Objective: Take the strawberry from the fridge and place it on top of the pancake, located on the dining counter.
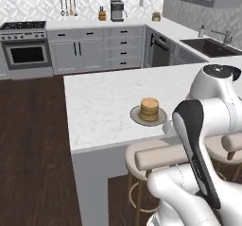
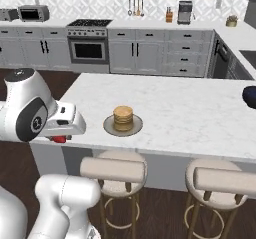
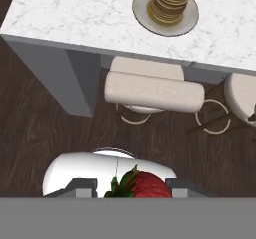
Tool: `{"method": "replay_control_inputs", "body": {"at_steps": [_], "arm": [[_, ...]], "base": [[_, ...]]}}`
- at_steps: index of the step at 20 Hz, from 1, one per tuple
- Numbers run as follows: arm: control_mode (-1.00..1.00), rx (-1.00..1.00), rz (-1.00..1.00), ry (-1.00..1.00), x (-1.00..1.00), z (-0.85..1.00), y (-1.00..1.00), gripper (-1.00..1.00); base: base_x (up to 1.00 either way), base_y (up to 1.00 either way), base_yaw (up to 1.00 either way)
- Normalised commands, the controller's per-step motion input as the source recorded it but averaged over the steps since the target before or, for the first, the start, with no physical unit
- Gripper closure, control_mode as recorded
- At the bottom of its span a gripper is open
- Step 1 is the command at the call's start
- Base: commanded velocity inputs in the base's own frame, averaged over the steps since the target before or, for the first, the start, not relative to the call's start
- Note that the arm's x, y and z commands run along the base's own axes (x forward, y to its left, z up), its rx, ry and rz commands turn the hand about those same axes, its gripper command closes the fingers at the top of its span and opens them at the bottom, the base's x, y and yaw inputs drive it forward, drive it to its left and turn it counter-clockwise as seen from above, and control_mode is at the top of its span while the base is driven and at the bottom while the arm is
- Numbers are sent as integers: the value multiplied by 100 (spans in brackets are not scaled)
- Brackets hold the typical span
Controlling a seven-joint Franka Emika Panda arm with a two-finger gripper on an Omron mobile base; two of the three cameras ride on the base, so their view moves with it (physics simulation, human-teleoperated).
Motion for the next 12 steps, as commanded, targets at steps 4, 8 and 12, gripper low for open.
{"method": "replay_control_inputs", "body": {"at_steps": [4, 8, 12], "arm": [[100, 0, 0, 0, 0, 0, 0, 100], [100, 0, 0, 0, 0, 0, 0, 100], [100, 0, 0, 0, 0, 0, 0, 100]], "base": [[33, 13, -3], [59, -28, 1], [74, -10, 1]]}}
